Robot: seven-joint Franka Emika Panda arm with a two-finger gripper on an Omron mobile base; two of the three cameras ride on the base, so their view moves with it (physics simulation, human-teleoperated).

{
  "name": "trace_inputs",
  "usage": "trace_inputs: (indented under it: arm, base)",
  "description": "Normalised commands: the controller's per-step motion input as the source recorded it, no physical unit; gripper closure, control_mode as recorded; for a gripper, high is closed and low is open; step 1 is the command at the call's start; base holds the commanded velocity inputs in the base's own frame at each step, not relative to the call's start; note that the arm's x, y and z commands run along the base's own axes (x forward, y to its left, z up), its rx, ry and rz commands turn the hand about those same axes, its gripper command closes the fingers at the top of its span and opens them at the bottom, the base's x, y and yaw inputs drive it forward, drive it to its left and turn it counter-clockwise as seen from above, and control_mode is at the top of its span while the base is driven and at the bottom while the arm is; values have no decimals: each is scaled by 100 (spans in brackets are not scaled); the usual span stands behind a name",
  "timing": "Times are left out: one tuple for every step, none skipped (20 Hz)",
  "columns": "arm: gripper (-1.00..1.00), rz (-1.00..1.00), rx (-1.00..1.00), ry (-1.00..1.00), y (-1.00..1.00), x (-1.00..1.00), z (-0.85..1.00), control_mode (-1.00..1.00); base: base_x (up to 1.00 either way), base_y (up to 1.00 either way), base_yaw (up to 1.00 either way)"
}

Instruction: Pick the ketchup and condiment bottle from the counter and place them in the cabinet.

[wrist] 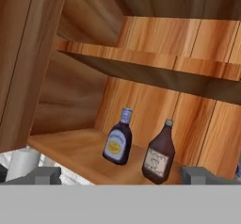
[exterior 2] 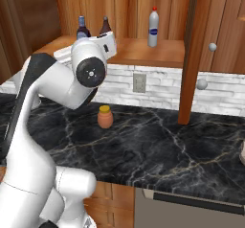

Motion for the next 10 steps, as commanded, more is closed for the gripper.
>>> trace_inputs:
  arm:
    - [-100, 1, 0, -12, -5, -75, -6, -100]
    - [-100, -16, 19, -14, -41, 0, 15, -100]
    - [-100, 0, 3, -3, 0, -4, 0, -100]
    - [-100, 0, 0, 0, 0, 0, 0, -100]
    - [-100, 3, 9, 0, -15, 0, 0, -100]
    - [-100, 13, 0, 0, 0, -40, -9, -100]
    - [-100, 13, -2, 0, 4, -63, -10, -100]
    - [-100, 12, -6, 0, 15, -78, -11, -100]
    - [-100, 11, -11, 0, 25, -88, -12, -100]
    - [-100, 11, -12, 0, 28, -93, -14, -100]
  base:
    - [0, 0, 0]
    - [0, 0, 0]
    - [0, 0, 0]
    - [0, 0, 0]
    - [0, 0, 0]
    - [0, 0, 0]
    - [0, 0, 0]
    - [0, 0, 0]
    - [0, 0, 0]
    - [0, 0, 0]
